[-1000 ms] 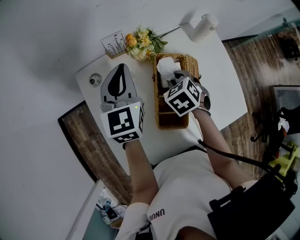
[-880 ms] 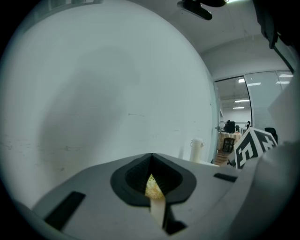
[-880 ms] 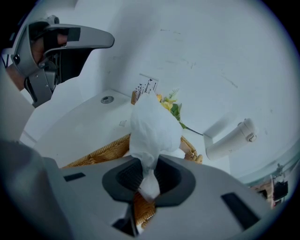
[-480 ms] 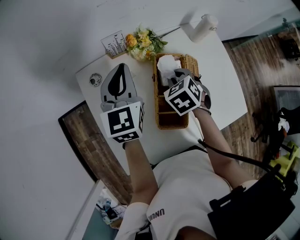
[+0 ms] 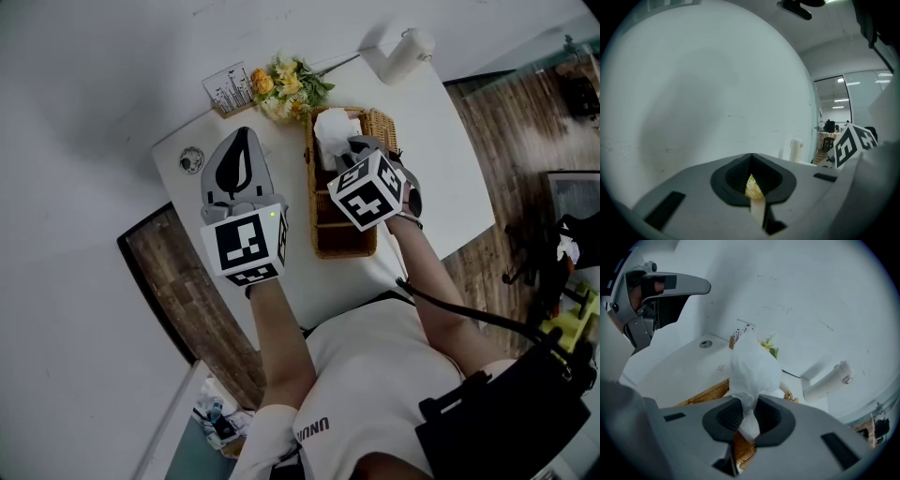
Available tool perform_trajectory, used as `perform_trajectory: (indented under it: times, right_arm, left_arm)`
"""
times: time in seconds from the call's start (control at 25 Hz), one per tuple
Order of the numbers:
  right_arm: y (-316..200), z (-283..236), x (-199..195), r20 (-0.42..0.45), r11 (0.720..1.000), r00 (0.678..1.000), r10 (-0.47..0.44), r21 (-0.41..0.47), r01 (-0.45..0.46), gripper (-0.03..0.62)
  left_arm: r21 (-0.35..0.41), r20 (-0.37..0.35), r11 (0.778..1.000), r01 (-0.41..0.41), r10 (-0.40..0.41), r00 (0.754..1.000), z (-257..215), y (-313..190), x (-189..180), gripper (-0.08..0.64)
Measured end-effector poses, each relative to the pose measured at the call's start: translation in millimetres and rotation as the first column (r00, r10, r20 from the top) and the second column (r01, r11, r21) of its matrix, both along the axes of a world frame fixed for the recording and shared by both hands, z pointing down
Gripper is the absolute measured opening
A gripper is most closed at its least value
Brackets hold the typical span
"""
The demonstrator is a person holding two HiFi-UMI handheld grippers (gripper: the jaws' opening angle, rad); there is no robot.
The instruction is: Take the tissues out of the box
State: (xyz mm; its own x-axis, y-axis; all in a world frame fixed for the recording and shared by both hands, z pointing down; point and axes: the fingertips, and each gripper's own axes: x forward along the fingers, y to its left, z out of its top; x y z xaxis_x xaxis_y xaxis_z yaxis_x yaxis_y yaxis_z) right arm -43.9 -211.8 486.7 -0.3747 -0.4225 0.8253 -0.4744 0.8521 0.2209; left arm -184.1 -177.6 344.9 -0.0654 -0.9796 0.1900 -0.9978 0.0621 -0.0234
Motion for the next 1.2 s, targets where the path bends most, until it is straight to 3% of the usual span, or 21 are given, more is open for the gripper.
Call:
perform_trajectory:
  times: [1.2]
  right_arm:
    - [-0.9,-15.9,0.9,0.022,0.999,1.0,0.006,0.044,-0.007,0.058]
  left_arm:
    - [0.01,0.011,1.0,0.004,-0.005,1.0,-7.7,5.5,2.7,0.012]
